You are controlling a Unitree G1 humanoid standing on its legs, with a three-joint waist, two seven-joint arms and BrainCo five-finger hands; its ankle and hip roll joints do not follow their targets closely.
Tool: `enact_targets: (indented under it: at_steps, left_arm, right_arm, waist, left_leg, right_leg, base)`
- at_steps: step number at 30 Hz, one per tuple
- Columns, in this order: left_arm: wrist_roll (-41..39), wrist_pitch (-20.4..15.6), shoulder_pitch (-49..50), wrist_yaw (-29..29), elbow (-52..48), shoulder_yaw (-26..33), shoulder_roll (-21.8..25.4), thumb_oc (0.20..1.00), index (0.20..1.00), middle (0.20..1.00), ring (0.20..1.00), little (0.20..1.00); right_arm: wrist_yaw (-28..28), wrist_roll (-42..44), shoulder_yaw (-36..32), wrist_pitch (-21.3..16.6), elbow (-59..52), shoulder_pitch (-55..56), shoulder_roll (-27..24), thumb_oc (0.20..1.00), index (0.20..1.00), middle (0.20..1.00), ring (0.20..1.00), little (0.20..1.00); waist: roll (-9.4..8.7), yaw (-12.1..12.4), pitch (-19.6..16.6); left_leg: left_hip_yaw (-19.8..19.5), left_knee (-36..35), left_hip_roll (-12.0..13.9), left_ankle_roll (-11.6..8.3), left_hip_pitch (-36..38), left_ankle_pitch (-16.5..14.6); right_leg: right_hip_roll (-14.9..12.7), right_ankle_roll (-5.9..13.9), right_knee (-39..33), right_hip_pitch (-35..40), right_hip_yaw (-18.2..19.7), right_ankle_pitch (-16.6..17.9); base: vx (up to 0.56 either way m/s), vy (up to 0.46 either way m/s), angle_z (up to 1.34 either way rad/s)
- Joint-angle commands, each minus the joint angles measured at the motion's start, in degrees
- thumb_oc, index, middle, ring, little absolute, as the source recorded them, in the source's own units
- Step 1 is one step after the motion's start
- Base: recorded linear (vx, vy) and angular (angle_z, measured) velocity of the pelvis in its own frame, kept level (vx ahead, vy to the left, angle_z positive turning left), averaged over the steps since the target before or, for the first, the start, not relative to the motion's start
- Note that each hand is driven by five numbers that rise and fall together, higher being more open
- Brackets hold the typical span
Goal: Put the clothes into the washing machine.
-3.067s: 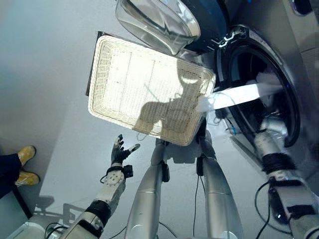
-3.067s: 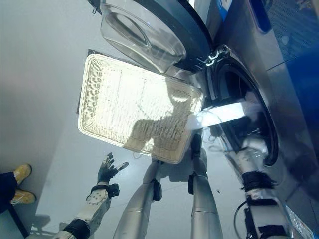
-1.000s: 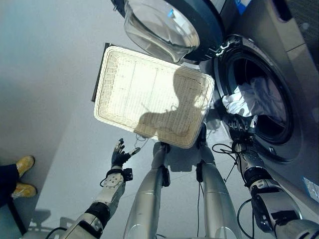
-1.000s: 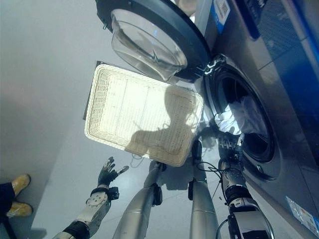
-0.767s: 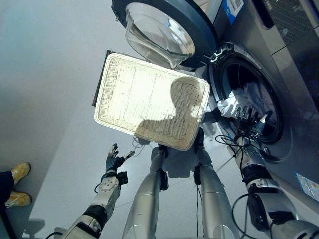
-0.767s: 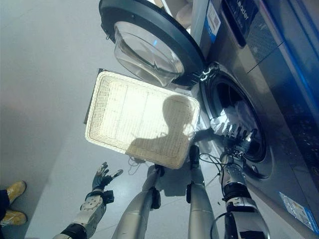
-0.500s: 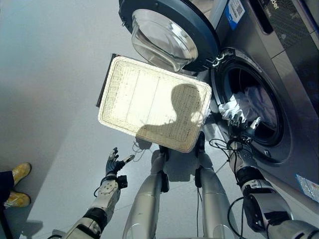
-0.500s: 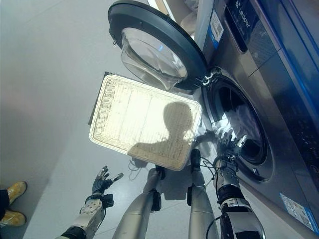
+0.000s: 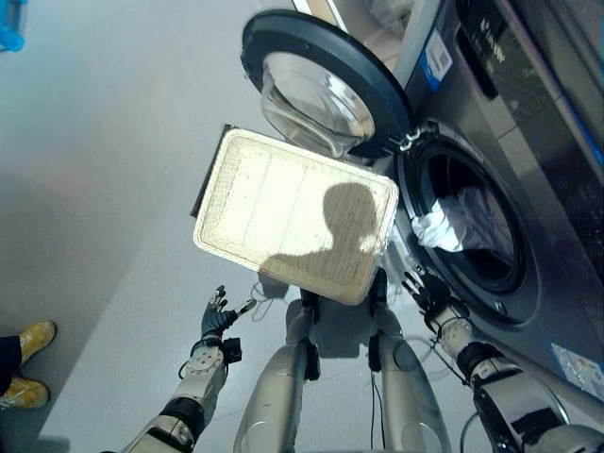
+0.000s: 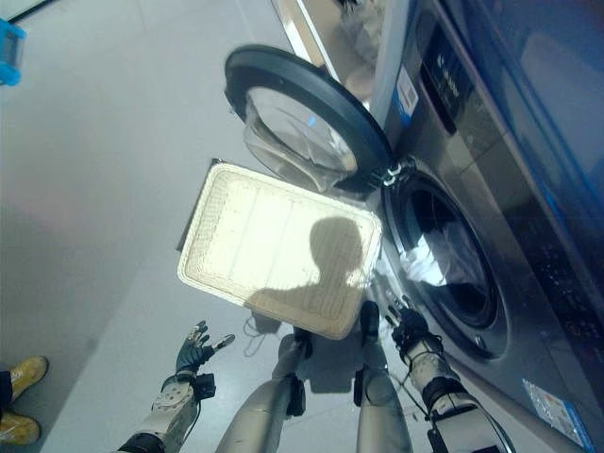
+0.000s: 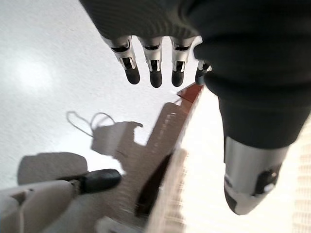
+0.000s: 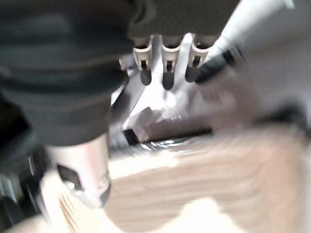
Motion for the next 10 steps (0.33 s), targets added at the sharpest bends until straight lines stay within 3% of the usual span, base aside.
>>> enact_targets:
  at_steps: [1,2,3,8,9,10]
  left_arm:
    - [0.4,1.2,3.2,-4.3,1.7,2.3,1.4,1.000,1.000,1.000,1.000,1.000]
    - [0.2,1.8,5.0,-7.6,1.9,3.1,1.1,1.000,1.000,1.000,1.000,1.000]
    - [0.4,2.1,6.1,-10.4,2.6,3.6,0.8,1.000,1.000,1.000,1.000,1.000]
    - [1.4,3.0,6.7,-14.7,6.3,4.1,-0.1,1.000,1.000,1.000,1.000,1.000]
    - [2.5,4.2,7.1,-17.0,8.2,4.6,-1.2,1.000,1.000,1.000,1.000,1.000]
    - [2.8,4.4,7.3,-17.4,8.7,4.6,-1.4,1.000,1.000,1.000,1.000,1.000]
  right_arm:
    - [-4.8,-18.2,2.2,-11.7,-4.8,5.7,-1.7,1.000,1.000,1.000,1.000,1.000]
    - [-8.7,-27.6,4.1,-12.4,-7.6,9.8,-1.8,1.000,1.000,1.000,1.000,1.000]
    - [-4.9,-29.3,4.7,-11.2,-6.1,12.3,-1.5,1.000,1.000,1.000,1.000,1.000]
    - [1.4,-27.8,4.1,-6.8,1.5,14.7,0.5,1.000,1.000,1.000,1.000,1.000]
    - [2.2,-29.8,3.5,-2.8,4.0,15.9,1.4,1.000,1.000,1.000,1.000,1.000]
    - [2.3,-30.2,3.5,-2.2,4.6,16.1,1.5,1.000,1.000,1.000,1.000,1.000]
  waist:
    - [-2.04,1.3,-3.4]
    - [-2.78,1.1,-5.8]
    - [-3.44,0.9,-8.1]
    - [-4.92,0.9,-12.6]
    - [-5.58,0.9,-14.7]
    - [-5.71,1.0,-15.2]
  left_leg:
    - [-1.7,5.5,-1.4,-2.20,0.3,-6.2]
    - [-1.6,4.6,-0.9,-2.54,2.5,-6.4]
    - [-1.4,3.5,-0.6,-2.85,4.8,-6.5]
    - [-1.2,3.2,-0.2,-3.20,9.5,-7.8]
    - [-2.0,5.5,-0.9,-2.97,11.0,-9.4]
    - [-2.2,6.1,-1.0,-2.94,11.3,-9.8]
  right_leg:
    - [1.1,1.28,5.0,0.5,-1.8,-3.7]
    - [1.1,1.40,4.0,3.2,-2.4,-4.2]
    - [1.3,1.37,2.4,6.2,-3.1,-4.5]
    - [2.1,0.76,-0.6,12.7,-3.8,-5.1]
    - [2.5,0.11,-1.4,15.1,-3.4,-5.4]
    - [2.6,-0.01,-1.6,15.8,-3.3,-5.4]
  base:
    - [0.09,-0.069,0.04]
    - [0.16,-0.124,0.11]
    - [0.14,-0.109,0.18]
    - [0.13,-0.113,0.16]
    - [0.18,-0.096,0.19]
    - [0.20,-0.087,0.24]
